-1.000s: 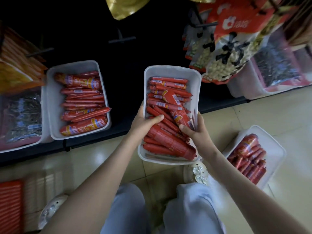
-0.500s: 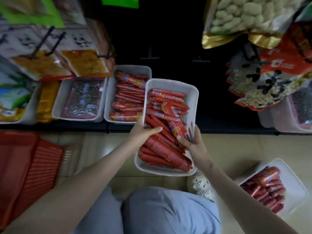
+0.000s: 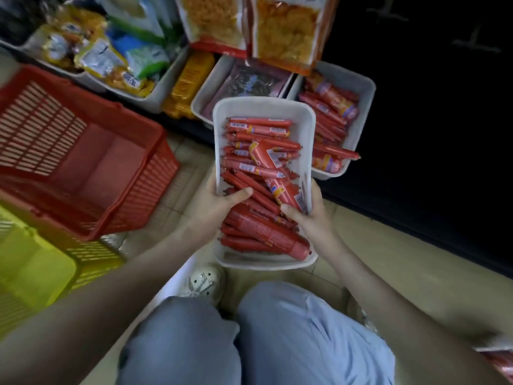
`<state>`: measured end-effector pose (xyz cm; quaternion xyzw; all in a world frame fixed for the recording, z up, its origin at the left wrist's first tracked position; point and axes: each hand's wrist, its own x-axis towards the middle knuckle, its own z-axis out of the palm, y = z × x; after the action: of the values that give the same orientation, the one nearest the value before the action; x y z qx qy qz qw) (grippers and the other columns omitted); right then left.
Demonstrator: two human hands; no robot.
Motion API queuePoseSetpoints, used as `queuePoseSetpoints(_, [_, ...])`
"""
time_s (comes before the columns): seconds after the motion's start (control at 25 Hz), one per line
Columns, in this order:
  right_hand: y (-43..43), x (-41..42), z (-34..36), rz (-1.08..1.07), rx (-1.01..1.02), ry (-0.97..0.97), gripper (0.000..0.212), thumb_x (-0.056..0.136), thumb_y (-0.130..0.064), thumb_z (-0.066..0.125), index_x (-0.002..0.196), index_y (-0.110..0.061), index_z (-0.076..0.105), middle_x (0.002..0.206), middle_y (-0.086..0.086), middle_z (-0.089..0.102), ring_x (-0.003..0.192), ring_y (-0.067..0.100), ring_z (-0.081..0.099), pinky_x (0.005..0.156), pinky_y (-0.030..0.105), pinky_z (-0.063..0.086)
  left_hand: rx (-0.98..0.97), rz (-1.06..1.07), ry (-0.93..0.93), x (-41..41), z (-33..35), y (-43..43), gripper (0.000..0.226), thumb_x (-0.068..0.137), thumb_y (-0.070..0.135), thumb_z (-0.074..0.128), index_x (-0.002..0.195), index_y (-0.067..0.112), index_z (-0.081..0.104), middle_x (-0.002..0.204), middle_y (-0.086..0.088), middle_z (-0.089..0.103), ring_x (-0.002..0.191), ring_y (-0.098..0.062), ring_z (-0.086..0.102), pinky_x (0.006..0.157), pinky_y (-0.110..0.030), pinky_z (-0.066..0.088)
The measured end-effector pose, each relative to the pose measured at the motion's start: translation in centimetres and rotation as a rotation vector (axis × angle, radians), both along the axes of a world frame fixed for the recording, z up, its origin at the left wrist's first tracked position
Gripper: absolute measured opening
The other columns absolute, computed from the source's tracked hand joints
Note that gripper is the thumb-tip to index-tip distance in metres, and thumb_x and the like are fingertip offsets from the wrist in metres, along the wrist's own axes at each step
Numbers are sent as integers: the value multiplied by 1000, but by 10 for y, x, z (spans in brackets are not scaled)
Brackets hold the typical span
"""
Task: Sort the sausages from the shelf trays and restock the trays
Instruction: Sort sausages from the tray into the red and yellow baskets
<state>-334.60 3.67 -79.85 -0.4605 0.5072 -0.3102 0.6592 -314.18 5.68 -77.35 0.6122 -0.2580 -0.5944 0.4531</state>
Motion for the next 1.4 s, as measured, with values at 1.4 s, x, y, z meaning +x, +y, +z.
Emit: queuePoseSetpoints(1.4, [-42, 110, -136, 269, 126, 358, 66, 91, -32, 61, 148, -27, 27, 144, -15, 36, 133, 6, 37, 108, 27, 32, 408, 333, -604, 79, -185, 29, 100, 54, 56, 83, 131, 12, 37, 129, -9, 50, 121, -22, 48, 104, -41, 41])
